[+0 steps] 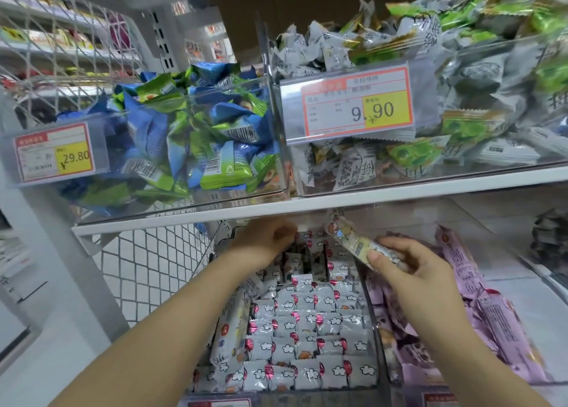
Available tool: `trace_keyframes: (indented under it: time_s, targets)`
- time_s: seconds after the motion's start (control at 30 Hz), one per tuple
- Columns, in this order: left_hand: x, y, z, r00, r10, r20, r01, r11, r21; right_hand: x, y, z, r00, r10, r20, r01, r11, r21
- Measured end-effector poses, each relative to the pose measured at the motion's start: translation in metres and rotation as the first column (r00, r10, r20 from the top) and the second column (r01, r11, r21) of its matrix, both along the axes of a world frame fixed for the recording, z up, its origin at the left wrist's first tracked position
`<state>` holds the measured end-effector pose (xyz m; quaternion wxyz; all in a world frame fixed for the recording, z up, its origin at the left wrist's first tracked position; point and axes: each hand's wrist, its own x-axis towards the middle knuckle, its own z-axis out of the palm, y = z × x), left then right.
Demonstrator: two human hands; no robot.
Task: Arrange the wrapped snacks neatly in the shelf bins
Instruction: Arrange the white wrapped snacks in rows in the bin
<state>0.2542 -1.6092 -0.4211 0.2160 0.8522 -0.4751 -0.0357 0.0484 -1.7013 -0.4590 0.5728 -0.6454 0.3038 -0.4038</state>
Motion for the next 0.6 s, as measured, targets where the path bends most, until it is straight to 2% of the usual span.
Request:
trace_keyframes:
  time_s: [0.07,0.13,0.23,0.33,0.43,0.53,0.6]
  targets:
    - [0.006,-0.008,-0.006,0.98,-0.045,0.195,0.009,0.983,0.181,0.0,-0.001,0.0,1.0,0.002,-0.005,-0.002,1.0,0.01]
    - [0.01,-0.017,-0.013,0.943,-0.072,0.323,-0.03,0.953,0.301,0.0,-0.002,-0.001,1.0,0.018,0.001,-0.018,0.999,0.029]
    - [0.013,-0.023,-0.02,0.909,-0.045,0.414,-0.091,0.948,0.304,0.001,-0.003,-0.002,1.0,0.025,0.006,-0.025,0.998,0.051]
    - [0.014,-0.022,-0.022,0.9,-0.031,0.435,-0.071,0.974,0.215,-0.001,-0.005,-0.001,0.999,0.028,0.015,-0.029,0.998,0.06]
    - [0.013,-0.007,-0.013,0.972,0.088,0.217,-0.099,0.994,0.038,-0.002,-0.007,-0.001,0.999,0.033,0.027,-0.034,0.997,0.064]
    - [0.007,0.01,0.002,0.983,0.179,-0.041,-0.183,0.967,-0.178,-0.002,-0.006,0.0,0.999,0.042,0.034,-0.044,0.996,0.071]
    - [-0.001,0.016,0.008,0.913,0.15,-0.38,-0.299,0.88,-0.369,-0.002,-0.005,0.001,0.999,0.034,0.025,-0.036,0.997,0.069]
